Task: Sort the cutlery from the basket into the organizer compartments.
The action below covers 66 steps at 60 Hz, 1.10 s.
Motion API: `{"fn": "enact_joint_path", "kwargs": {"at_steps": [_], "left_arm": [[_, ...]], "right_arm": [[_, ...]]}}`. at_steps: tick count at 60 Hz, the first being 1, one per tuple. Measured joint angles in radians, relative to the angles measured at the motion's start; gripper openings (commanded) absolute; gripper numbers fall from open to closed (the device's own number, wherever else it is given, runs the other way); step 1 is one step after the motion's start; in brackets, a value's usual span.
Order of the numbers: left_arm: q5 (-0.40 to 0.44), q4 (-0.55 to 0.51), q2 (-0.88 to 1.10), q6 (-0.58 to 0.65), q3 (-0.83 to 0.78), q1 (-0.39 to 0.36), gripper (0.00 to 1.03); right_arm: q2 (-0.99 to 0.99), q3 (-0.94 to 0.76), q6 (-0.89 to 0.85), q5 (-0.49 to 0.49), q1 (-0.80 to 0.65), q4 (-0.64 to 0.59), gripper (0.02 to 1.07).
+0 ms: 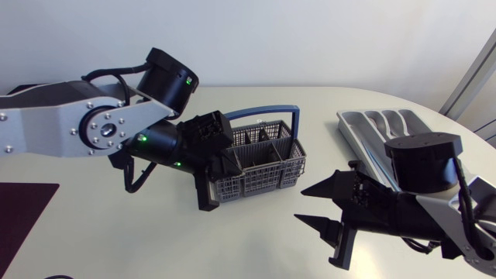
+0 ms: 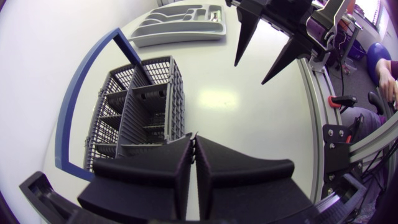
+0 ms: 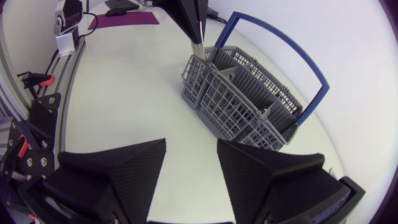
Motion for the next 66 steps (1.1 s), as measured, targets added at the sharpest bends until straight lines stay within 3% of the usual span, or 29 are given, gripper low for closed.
{"fn": "enact_joint_path", "kwargs": {"at_steps": [16,48,66], "left_arm": [[0.000,-0.177,0.024,-0.004,0.159,0.001,0.03],[0.001,-0.665,0.143,-0.047,0.681,-0.004,0.03],[0.126,-0.811,0.144,-0.091,0.783,-0.040,0.03]], "right_arm": [[-0.001,0.000,0.000,0.000,0.000,-0.003,0.63],[-0.060,0.022,0.000,0.006,0.012,-0.063,0.63],[-0.124,0.099,0.010,-0.035,0.013,-0.108,0.63]]}}
